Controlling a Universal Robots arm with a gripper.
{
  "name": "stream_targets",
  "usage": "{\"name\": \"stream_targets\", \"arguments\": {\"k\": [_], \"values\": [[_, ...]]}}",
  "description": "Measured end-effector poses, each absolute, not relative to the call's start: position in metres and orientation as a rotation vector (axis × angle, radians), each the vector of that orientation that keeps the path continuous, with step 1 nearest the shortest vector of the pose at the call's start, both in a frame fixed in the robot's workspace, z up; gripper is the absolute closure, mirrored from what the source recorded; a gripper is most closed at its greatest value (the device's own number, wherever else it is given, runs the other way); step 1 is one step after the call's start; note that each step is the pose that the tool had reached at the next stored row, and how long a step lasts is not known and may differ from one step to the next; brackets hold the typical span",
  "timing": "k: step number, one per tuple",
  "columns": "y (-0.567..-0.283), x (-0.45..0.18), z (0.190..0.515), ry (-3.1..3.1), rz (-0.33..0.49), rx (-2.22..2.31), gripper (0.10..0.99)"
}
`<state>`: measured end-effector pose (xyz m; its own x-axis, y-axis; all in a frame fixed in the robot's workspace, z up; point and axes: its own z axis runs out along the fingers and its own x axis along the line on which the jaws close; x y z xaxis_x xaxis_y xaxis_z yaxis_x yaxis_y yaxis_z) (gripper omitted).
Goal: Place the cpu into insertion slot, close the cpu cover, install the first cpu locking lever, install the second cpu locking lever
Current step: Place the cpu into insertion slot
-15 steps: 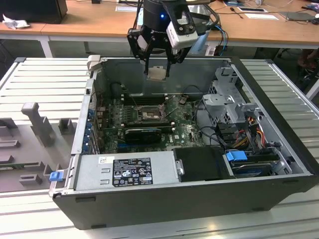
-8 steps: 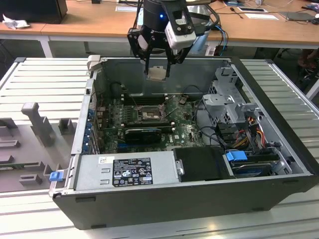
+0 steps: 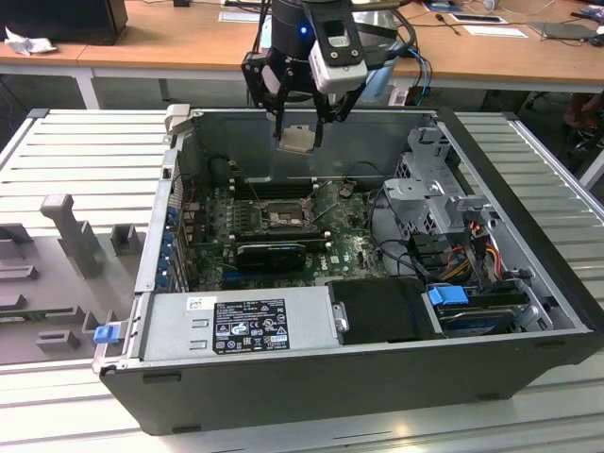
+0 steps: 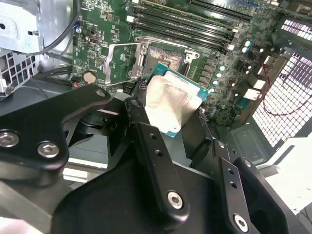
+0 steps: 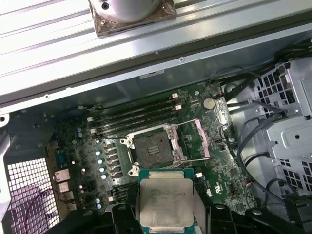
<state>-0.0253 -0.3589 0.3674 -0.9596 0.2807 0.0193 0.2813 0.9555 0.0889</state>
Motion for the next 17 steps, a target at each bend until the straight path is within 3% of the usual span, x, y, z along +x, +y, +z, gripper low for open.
{"name": "stream_targets", "arguments": {"k": [17], "values": [[-0.3589,-0.0253,0.3673,-3.074,-0.143,-0.624,0.557]]}}
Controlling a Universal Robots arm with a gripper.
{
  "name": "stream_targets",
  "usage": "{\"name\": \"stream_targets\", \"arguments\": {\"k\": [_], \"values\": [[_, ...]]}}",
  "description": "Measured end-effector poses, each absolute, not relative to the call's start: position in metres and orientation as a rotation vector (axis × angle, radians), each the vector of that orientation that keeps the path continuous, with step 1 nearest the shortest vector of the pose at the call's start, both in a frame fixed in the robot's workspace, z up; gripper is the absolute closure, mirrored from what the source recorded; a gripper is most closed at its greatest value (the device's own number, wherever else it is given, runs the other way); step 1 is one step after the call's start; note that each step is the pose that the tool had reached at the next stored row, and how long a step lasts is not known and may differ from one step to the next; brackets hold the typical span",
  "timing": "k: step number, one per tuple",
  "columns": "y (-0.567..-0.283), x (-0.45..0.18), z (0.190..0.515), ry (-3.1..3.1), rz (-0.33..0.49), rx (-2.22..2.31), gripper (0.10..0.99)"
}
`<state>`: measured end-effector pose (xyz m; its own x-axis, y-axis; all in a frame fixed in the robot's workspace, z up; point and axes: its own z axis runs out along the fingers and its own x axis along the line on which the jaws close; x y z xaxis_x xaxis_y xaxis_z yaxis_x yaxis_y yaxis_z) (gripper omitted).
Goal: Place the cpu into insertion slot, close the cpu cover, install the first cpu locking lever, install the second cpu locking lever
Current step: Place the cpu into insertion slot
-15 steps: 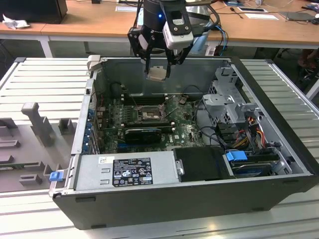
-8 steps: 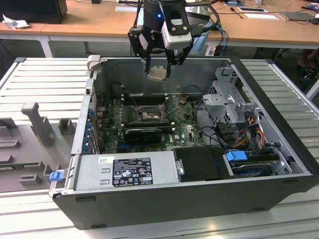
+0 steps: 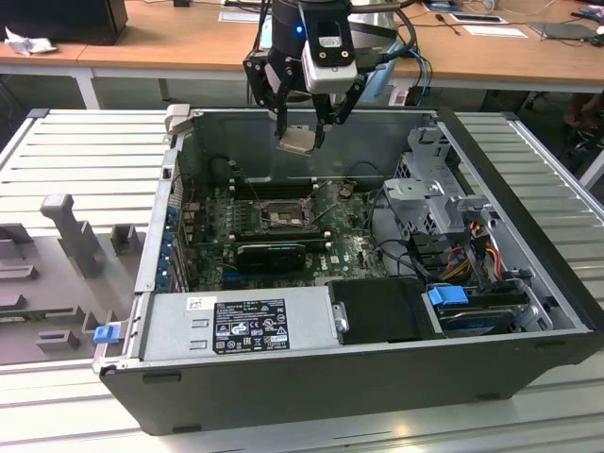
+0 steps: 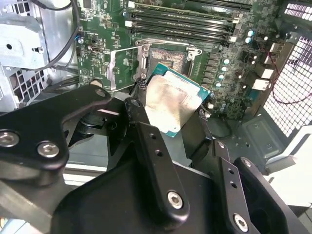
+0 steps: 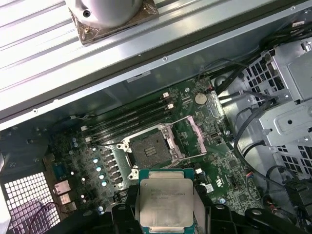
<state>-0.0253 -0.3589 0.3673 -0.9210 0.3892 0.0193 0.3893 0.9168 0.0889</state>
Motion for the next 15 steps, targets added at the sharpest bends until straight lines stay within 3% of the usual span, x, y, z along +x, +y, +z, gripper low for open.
{"name": "stream_targets", "arguments": {"k": [15], "values": [[-0.3589,-0.0253,0.3665,-3.017,-0.143,-0.887,0.557]]}}
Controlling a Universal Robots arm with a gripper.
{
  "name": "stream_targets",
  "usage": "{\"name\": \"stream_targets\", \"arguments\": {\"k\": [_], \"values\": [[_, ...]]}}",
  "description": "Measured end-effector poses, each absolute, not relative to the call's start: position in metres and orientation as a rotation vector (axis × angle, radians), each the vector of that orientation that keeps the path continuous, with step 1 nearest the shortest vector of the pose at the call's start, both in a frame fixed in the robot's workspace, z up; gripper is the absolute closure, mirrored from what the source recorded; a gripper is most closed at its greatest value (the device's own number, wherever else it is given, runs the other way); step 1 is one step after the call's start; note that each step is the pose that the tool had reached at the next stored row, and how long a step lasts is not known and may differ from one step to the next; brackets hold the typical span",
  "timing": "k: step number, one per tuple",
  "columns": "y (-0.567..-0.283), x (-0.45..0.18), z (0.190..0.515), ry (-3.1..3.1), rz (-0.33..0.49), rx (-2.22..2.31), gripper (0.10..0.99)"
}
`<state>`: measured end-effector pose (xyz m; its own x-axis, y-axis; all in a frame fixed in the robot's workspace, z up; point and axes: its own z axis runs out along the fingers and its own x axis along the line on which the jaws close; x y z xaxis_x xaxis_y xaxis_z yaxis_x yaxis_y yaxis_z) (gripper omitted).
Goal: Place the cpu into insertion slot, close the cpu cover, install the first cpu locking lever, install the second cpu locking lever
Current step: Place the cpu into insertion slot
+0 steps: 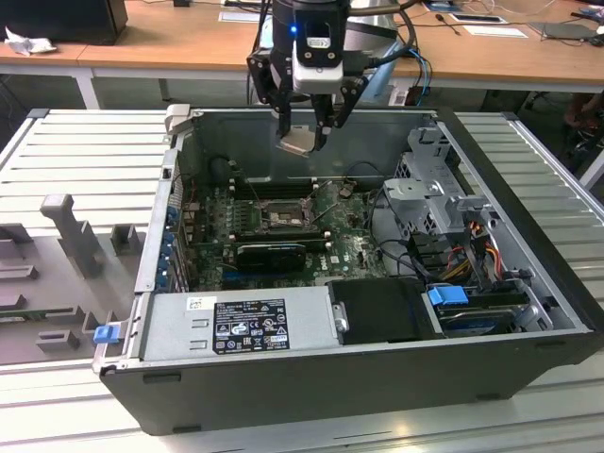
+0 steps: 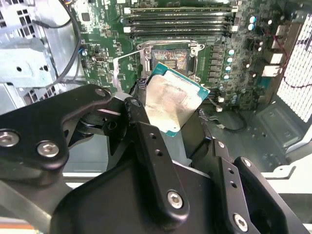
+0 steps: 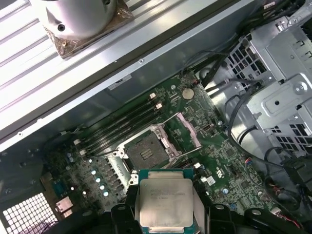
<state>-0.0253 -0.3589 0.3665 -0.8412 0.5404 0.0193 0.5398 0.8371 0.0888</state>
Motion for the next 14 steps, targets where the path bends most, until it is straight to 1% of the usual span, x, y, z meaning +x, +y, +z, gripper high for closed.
{"name": "stream_targets", "arguments": {"k": [14], "values": [[-0.3589,-0.0283,0.3664,2.976,0.142,0.966,0.557]]}}
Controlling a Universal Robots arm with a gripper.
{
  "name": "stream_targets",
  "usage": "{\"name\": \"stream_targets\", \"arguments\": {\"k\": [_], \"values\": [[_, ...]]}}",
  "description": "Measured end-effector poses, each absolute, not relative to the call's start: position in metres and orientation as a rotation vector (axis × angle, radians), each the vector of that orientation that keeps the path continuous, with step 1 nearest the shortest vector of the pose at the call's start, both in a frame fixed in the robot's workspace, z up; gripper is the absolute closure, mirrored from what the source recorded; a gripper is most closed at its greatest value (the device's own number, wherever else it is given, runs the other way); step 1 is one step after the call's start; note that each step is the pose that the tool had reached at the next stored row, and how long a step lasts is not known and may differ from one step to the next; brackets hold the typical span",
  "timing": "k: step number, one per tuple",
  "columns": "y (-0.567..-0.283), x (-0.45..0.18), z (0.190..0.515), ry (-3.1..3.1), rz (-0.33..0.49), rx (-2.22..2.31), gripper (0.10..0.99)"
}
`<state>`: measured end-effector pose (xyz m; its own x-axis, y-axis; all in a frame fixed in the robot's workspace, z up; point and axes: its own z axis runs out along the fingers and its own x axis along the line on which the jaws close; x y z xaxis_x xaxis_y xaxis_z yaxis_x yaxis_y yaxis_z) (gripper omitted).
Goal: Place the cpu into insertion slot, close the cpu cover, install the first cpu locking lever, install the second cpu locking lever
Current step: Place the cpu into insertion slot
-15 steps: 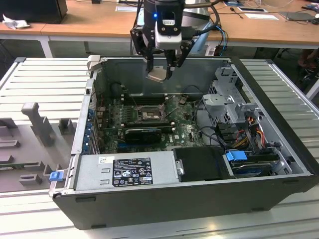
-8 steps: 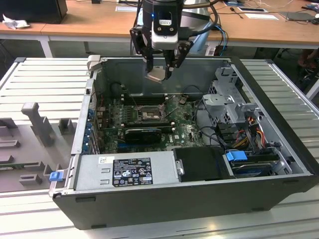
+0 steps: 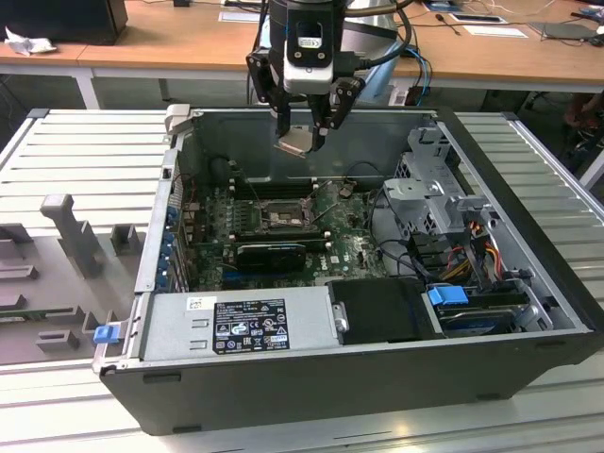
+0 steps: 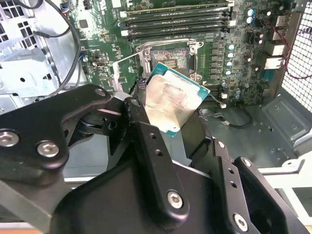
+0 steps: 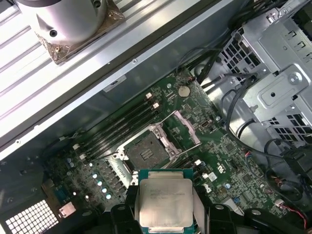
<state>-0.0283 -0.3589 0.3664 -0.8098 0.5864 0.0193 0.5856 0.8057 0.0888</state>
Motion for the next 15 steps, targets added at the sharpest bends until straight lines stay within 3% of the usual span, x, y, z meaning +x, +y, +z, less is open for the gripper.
{"name": "stream_targets", "arguments": {"k": [15], "values": [[-0.3589,-0.0283,0.3662,2.933,0.141,1.081,0.557]]}}
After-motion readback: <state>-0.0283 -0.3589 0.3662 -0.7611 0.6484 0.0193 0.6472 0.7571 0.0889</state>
